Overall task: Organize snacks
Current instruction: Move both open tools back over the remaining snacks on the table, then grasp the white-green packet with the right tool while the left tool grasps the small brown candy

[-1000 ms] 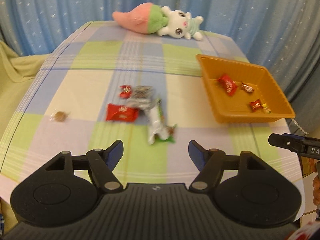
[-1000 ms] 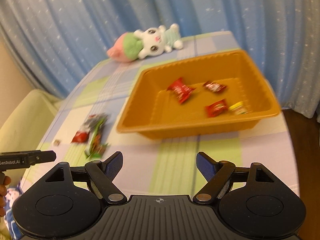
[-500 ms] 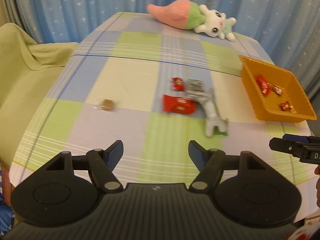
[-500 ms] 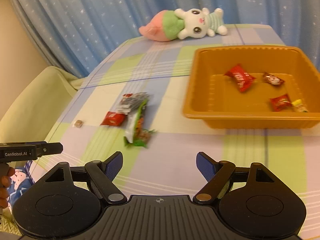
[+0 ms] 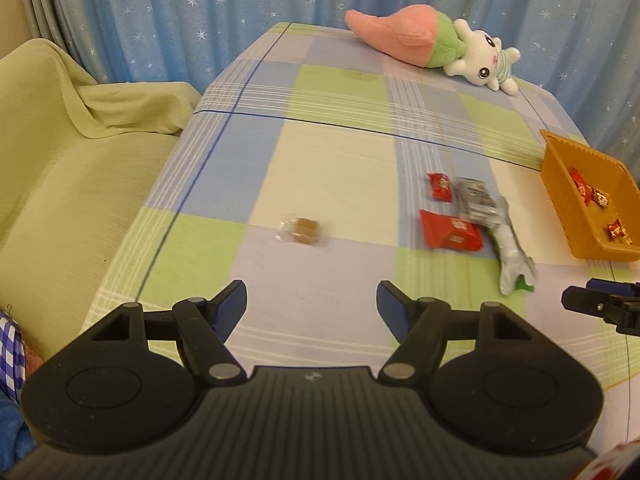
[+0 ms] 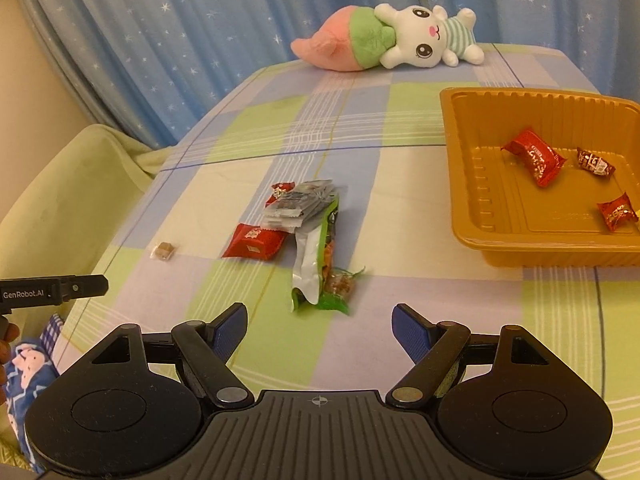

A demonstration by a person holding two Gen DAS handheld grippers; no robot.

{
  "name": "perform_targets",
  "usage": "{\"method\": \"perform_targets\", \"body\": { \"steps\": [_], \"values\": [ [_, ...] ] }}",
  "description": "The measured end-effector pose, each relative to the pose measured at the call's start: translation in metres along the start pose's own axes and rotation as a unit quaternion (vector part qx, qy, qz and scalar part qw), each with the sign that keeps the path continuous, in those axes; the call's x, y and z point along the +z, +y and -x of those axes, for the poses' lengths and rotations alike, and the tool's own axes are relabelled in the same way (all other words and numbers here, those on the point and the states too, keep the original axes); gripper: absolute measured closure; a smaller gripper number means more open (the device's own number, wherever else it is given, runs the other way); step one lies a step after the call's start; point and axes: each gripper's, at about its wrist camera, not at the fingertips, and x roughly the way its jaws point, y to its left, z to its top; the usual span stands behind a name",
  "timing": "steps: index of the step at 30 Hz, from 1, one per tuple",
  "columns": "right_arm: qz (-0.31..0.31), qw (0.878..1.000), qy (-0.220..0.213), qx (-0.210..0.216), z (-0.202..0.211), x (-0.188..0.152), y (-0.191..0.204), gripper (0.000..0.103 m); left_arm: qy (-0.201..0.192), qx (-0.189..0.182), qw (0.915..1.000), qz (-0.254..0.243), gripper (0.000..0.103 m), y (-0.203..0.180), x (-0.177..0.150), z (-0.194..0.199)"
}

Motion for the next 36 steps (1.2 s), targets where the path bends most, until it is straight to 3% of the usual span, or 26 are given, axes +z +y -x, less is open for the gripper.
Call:
{"method": "perform_targets", "body": {
  "steps": [10,24,36],
  "values": [
    [0.001,1.0,-0.008,-0.025,-0.018,0.002,0.017,0.024,0.004,-0.003,0.9999,-0.013,0.034,0.023,0.008,-0.016],
    [0.014,0.999,-0.016,-0.049,-0.051,0.022,0.023,0.05,0.0,0.0,0.9998,-0.021,0.034,0.047,0.021,-0.034],
    [0.03,0.997,0.007,-0.068,-0.088,0.032,0.026,0.062,0.002,-0.003,0.9994,-0.035,0.034,0.054,0.027,-0.048]
  ]
}}
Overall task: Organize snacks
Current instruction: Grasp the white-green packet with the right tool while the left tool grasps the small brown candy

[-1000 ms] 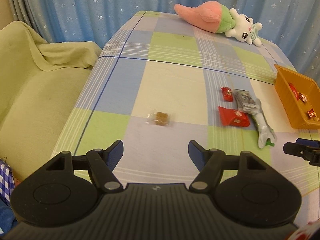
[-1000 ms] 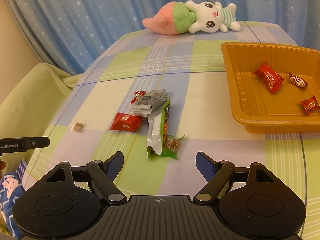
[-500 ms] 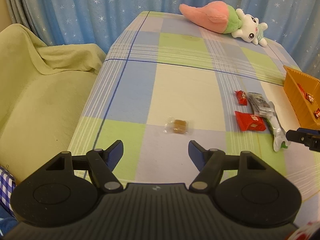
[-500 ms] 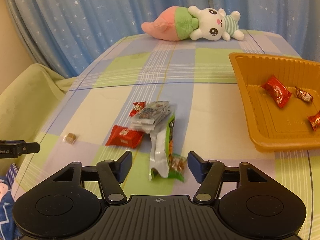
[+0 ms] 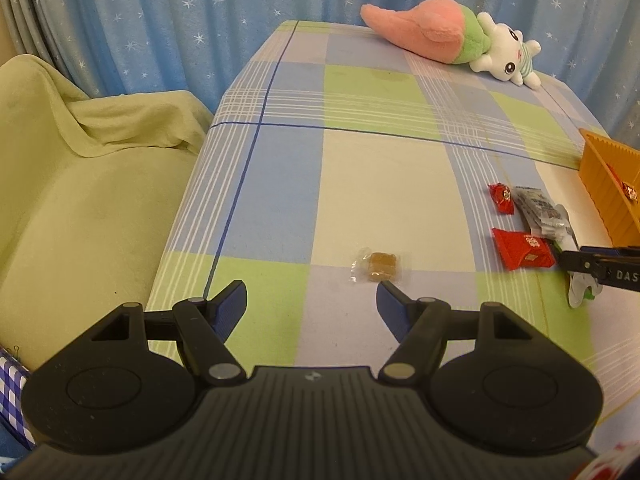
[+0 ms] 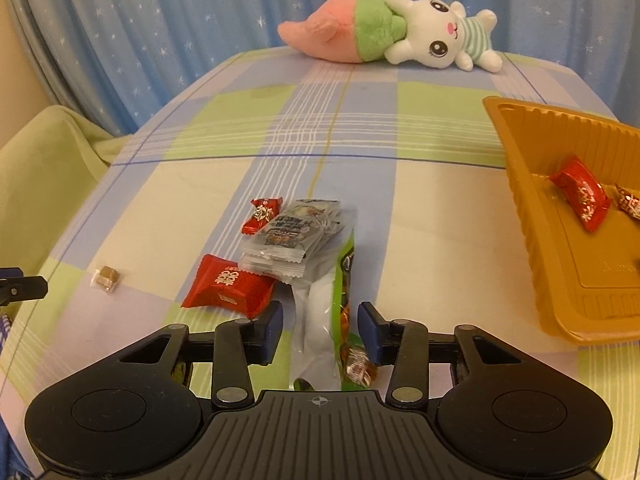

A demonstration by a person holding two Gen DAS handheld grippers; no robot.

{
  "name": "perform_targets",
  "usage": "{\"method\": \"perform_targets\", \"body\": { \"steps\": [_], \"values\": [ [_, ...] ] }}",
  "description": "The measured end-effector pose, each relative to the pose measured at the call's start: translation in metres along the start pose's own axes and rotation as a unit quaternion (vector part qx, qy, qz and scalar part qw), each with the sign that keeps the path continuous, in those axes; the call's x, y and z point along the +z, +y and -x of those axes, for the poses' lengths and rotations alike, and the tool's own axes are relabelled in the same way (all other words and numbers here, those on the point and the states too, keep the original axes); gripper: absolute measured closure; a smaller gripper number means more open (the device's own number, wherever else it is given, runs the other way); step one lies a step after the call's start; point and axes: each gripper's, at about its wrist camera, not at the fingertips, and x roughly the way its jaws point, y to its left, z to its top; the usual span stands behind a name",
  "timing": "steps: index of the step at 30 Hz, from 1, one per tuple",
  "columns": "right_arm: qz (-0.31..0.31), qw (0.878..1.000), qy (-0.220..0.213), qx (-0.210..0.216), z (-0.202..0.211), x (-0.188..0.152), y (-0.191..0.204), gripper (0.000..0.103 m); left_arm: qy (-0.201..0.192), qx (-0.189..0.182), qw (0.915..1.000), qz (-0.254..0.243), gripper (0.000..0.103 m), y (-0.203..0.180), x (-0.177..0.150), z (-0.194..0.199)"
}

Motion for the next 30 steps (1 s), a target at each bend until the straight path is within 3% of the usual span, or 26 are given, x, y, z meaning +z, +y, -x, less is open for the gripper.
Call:
{"method": "perform_targets", "body": {
  "steps": [7,18,30],
  "values": [
    [0.014,1.0,0.004,-0.021,-0.01,0.003,0.007,0.071,0.006,-0.01,0.9998,-0.014,0.034,-0.002,0.001,-0.008],
    [0.002,1.0,-0.001,-0.031,-0.001,0.001,0.006,0.073,0.02,-0.022,0.9973,-0.067,0.034,-0.011,-0.001,-0.028],
    [-0.049,0.998,-0.013,-0.036,0.029,-0.012,0.0,0.073,0.018,-0.01,0.9895,-0.143,0.033,-0.028,0.002,-0.058]
  ]
}}
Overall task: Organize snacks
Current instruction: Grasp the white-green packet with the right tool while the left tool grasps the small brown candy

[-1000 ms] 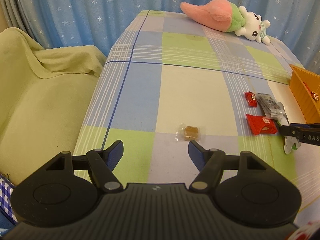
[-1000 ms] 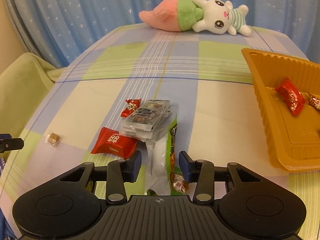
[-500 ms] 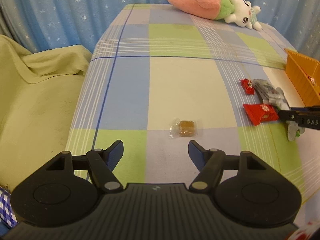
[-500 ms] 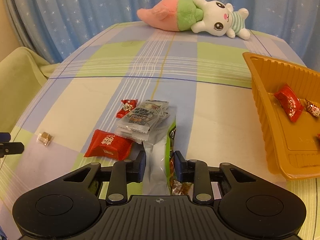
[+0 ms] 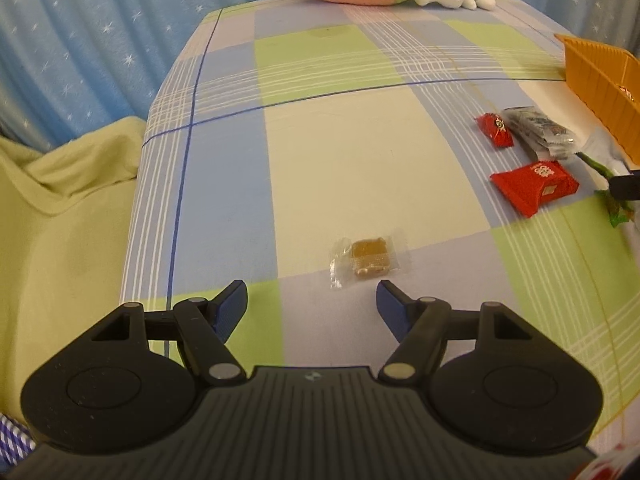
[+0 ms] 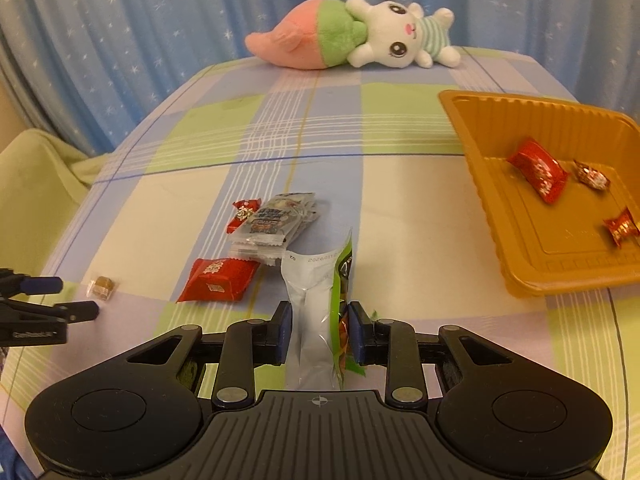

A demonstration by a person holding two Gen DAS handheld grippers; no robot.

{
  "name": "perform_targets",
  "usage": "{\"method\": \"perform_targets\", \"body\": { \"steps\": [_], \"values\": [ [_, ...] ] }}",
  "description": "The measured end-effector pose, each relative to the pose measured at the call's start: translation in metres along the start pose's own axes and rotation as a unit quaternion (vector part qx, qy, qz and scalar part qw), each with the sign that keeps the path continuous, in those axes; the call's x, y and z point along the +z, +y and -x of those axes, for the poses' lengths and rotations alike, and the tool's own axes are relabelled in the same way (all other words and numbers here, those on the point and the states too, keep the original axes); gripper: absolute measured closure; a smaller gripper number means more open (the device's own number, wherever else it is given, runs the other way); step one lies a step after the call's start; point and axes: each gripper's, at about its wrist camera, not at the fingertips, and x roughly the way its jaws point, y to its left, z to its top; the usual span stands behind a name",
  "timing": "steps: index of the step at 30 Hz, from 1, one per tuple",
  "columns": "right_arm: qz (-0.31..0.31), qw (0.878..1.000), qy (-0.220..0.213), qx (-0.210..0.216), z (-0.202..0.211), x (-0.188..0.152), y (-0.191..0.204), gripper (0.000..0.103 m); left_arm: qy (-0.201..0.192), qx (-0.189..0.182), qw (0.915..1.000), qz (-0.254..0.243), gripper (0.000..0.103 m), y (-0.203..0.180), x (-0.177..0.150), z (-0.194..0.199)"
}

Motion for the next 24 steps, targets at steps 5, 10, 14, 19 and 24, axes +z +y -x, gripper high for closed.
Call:
{"method": "perform_targets", "body": {
  "steps": [5,10,14,19,24],
  "values": [
    [-0.02,1.0,-0.008,-0.01,0.01,-0.002,-0.006,0.073,-0.011,-0.009,0.9998,-0.011,0.033,0.0,0.008,-0.006],
    [-0.035,0.999,-0.011,-0.02,0.016,-0.006,-0.011,0.073,-0.019,-0.023,0.9994,-0.015,0.034,0.0,0.016,-0.012],
    [-0.048,0.998,-0.01,-0.025,0.019,-0.009,-0.015,0.073,-0.022,-0.041,0.9988,-0.016,0.047,-0.002,0.021,-0.015],
    [-0.055,0.998,-0.011,-0.029,0.022,-0.01,-0.018,0.073,-0.021,-0.066,0.9975,-0.014,0.069,-0.006,0.025,-0.016],
    [-0.053,0.998,-0.012,-0.027,0.024,-0.009,-0.017,0.073,-0.02,-0.076,0.9967,-0.017,0.084,-0.011,0.026,-0.015]
  ]
}}
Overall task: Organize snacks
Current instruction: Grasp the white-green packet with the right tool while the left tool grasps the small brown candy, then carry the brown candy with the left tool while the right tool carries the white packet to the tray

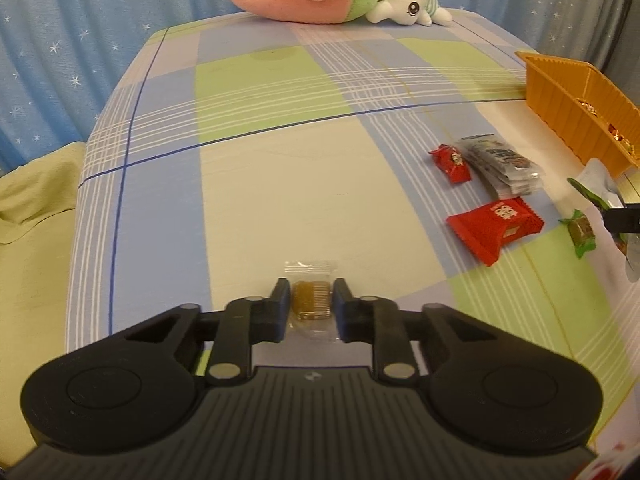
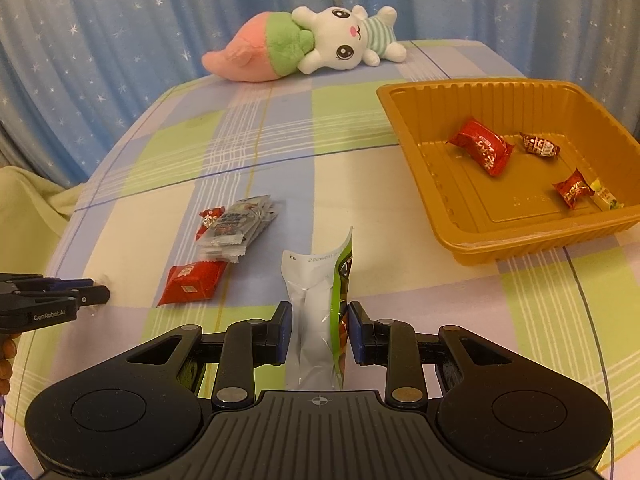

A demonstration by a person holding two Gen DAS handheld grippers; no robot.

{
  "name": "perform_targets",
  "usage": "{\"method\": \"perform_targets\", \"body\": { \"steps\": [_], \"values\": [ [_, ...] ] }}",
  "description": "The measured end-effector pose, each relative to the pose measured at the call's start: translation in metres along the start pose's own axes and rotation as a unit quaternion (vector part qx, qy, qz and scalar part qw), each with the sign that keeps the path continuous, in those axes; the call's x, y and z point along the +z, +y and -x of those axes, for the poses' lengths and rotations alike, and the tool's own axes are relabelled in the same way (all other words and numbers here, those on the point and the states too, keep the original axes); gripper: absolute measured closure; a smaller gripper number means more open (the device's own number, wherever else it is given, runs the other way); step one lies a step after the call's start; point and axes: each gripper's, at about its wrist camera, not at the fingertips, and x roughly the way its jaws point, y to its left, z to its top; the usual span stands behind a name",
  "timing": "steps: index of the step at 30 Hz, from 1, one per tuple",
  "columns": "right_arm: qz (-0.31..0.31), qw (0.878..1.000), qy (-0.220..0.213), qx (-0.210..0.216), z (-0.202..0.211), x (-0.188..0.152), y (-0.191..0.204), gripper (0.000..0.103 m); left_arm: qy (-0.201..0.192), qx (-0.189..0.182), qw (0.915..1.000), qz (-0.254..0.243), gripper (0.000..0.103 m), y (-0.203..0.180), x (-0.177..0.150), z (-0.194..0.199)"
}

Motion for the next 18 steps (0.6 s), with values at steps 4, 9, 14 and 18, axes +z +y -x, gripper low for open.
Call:
{"method": "perform_targets", "body": {
  "steps": [4,9,14,18],
  "values": [
    [0.004,1.0,-0.002,0.005,0.002,0.002,0.002,0.073,-0.001,0.0,1.0,0.008,0.085,-0.002,-0.002,0.001],
    [0.009,1.0,-0.006,0.015,0.005,0.005,0.003,0.073,0.004,0.0,0.9997,0.023,0.085,-0.005,-0.005,0.005],
    [0.013,1.0,-0.01,0.026,0.011,0.004,0.0,0.073,0.009,-0.009,0.9992,0.039,0.085,-0.014,-0.01,0.014],
    [0.016,0.999,-0.013,0.034,0.017,0.004,-0.006,0.073,0.004,-0.018,0.9991,0.039,0.085,-0.031,-0.014,0.027]
  ]
}}
